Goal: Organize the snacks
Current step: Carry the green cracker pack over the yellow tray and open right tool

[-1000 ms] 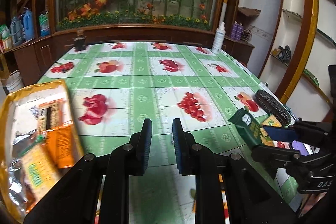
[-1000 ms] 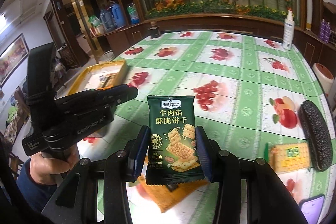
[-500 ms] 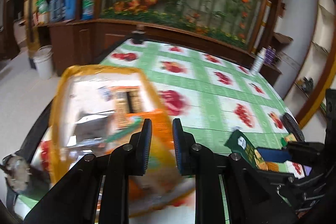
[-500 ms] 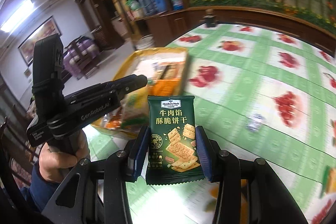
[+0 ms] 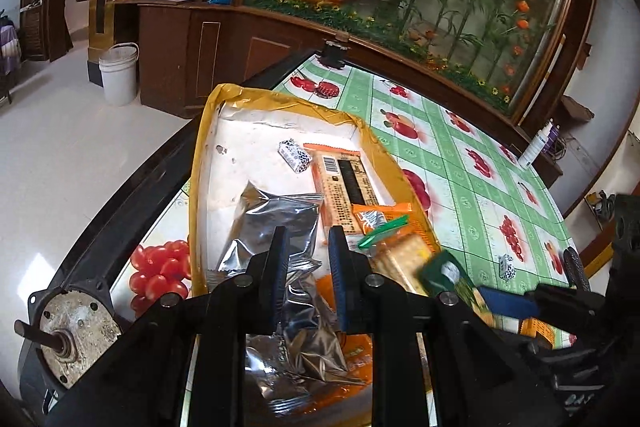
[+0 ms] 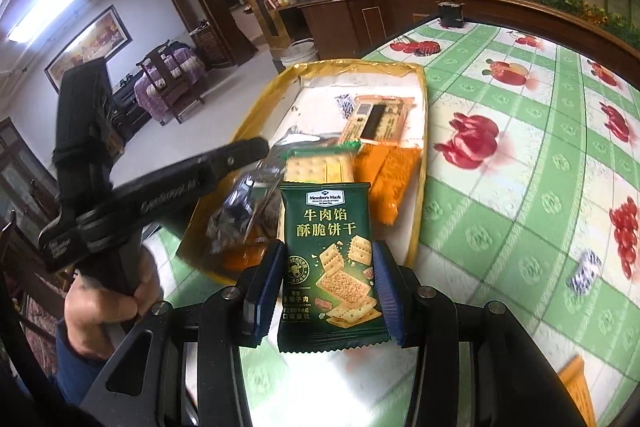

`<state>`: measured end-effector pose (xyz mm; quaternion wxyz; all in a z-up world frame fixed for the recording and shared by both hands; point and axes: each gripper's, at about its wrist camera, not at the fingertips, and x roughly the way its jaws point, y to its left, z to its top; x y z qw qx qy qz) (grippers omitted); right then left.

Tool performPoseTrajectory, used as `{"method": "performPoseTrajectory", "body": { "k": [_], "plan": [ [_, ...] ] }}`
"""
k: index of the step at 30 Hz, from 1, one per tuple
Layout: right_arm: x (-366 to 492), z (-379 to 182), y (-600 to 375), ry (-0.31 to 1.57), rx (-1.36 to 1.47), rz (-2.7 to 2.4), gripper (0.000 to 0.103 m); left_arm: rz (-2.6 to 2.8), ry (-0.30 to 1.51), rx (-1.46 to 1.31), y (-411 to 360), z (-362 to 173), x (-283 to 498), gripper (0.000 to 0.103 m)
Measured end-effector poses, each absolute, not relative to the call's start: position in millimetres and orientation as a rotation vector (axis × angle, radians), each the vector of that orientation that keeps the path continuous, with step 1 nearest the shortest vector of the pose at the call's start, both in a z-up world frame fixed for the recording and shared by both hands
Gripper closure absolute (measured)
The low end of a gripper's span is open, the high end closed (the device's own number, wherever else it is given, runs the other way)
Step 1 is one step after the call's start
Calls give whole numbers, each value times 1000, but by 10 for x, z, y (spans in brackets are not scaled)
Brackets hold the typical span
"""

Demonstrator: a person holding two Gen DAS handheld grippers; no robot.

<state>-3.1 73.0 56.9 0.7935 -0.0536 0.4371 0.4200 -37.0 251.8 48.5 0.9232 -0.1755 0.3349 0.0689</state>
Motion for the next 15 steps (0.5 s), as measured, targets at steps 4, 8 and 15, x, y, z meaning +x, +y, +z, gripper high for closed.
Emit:
{"method": "performPoseTrajectory", "body": {
  "k": [4,8,15],
  "plan": [
    [107,567,893,934,-106,888,58,133,695,-363,2550,430,-383,86],
    [279,561,1095,945,-95,880,58,129,703,-360,2556,379,-399,86],
    [466,509,1405,935,-108,856,58,96,694,-349,2582,349,-456,86]
  ]
}}
